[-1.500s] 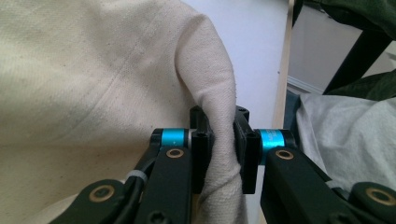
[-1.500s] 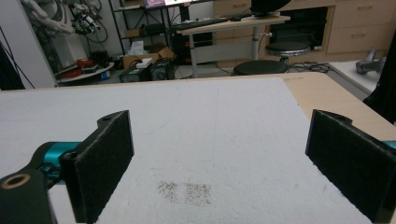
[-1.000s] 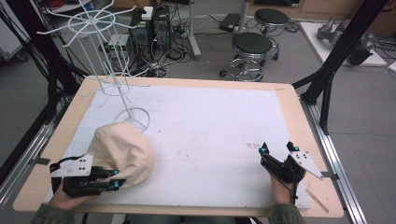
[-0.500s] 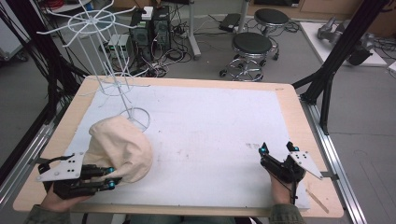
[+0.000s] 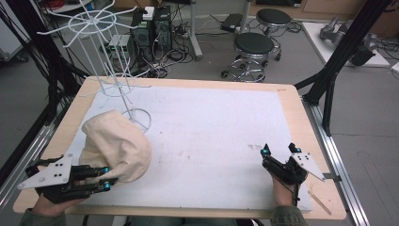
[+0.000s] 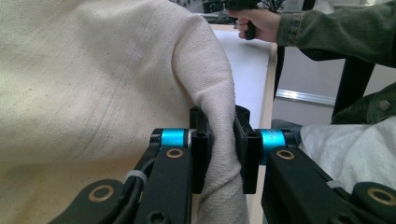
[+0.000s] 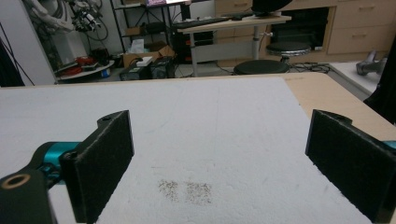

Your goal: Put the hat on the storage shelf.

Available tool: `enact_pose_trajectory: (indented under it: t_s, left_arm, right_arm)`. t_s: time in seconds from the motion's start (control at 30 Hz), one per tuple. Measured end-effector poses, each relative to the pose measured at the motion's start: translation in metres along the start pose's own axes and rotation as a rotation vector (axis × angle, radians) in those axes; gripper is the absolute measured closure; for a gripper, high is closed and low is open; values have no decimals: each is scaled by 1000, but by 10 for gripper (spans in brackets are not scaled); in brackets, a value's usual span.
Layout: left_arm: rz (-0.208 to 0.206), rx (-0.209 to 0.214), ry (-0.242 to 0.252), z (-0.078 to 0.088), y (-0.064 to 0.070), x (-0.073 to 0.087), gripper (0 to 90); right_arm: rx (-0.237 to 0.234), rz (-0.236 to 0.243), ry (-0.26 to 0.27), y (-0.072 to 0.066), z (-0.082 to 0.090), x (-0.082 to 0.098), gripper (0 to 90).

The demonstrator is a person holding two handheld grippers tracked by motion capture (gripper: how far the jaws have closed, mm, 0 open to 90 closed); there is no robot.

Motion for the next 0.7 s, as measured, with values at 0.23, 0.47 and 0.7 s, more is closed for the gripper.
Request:
enact_pose_trajectory:
  t_s: [0.23, 0.47, 0.7]
  left_arm:
    - [-27, 1, 24, 9, 8, -9, 795]
    - [-60, 27, 64, 15, 17, -24, 794]
    - [-64, 83, 185, 24, 20, -49, 794]
  right_arm:
    - [-3, 2, -1, 0, 0, 0, 66]
    - [0, 5, -3, -1, 0, 0, 66]
    - [2, 8, -4, -1, 0, 1, 66]
Point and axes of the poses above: each handheld gripper's, and its own axes: z roughly backward along the jaws, x roughly out of its underside, y roughly to its right, the point moved 8 cm from there along -z, roughly forward along the jaws, and after that the axes turned 12 degrees about z, right-handed, at the moved point
